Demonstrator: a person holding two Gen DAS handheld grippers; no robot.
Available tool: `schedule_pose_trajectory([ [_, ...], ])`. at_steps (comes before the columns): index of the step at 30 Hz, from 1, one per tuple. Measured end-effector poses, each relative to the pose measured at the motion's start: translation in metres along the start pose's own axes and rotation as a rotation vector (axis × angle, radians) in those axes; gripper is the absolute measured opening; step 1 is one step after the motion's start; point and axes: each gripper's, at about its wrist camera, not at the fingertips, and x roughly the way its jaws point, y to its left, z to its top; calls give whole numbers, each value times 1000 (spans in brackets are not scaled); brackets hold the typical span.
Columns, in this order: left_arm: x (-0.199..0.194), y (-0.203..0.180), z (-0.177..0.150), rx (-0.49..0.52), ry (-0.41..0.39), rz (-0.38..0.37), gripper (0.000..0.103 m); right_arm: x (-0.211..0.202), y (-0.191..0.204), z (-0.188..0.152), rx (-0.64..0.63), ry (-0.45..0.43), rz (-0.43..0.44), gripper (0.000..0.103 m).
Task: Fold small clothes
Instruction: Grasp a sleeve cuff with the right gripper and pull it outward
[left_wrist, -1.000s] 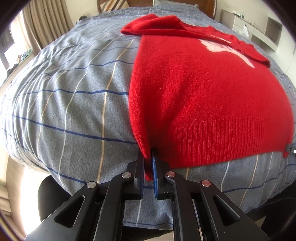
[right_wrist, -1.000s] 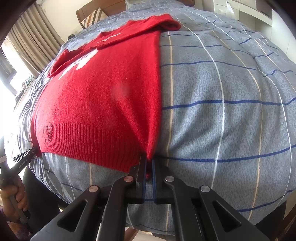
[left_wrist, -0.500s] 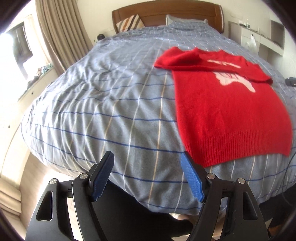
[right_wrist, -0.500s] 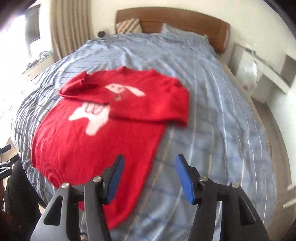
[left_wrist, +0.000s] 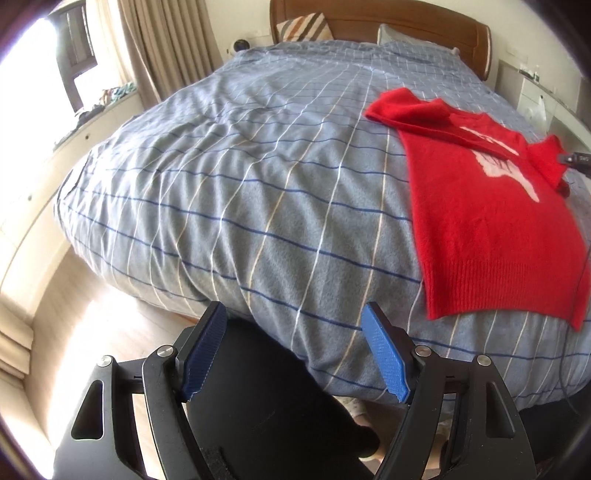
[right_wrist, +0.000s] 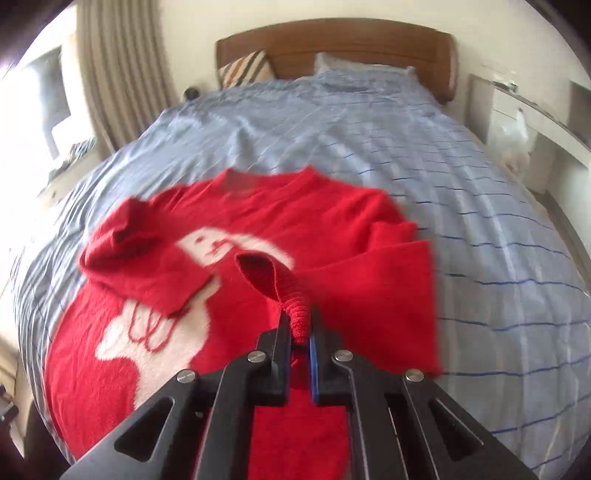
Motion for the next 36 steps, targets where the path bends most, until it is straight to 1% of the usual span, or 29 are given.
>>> schedule_pose_trajectory([
  [2,3,1,0,-17,15,-12,78,-30,-57,6,131,-42,-58,7],
  [4,4,-2,1,-32,17,-30,78,-58,-116,2,249,-60,-118,7],
  [6,5,-9,3,-39,17,-56,78,-79,-162,-10,313,-59,-195,7],
  [8,5,-20,6,-36,23,-89,78,-92,-197,-26,369,-43,-247,7],
  [11,3,-38,10,-10,29,-128,78,-102,-232,-53,447,-28,-301,7],
  [13,-2,-45,13,11,15,-133,78,-105,-245,-67,473,-31,-347,7],
  [16,-9,-47,15,27,-5,-125,78,-105,-270,-90,537,-20,-351,7],
  [19,-5,-42,14,26,6,-101,78,-100,-286,-109,606,-3,-313,7],
  [22,3,-35,10,10,31,-80,78,-99,-297,-126,692,-17,-256,7],
  [27,8,-30,5,1,51,-72,78,-100,-304,-134,752,-30,-227,7],
  [30,7,-31,4,16,45,-71,78,-103,-313,-141,828,-55,-167,9],
  [31,6,-31,4,23,42,-67,78,-105,-316,-143,854,-63,-165,9],
  [35,8,-34,5,46,44,-55,79,-125,-320,-145,873,-66,-234,10],
  [36,9,-35,6,51,43,-57,79,-132,-317,-142,851,-71,-262,15],
])
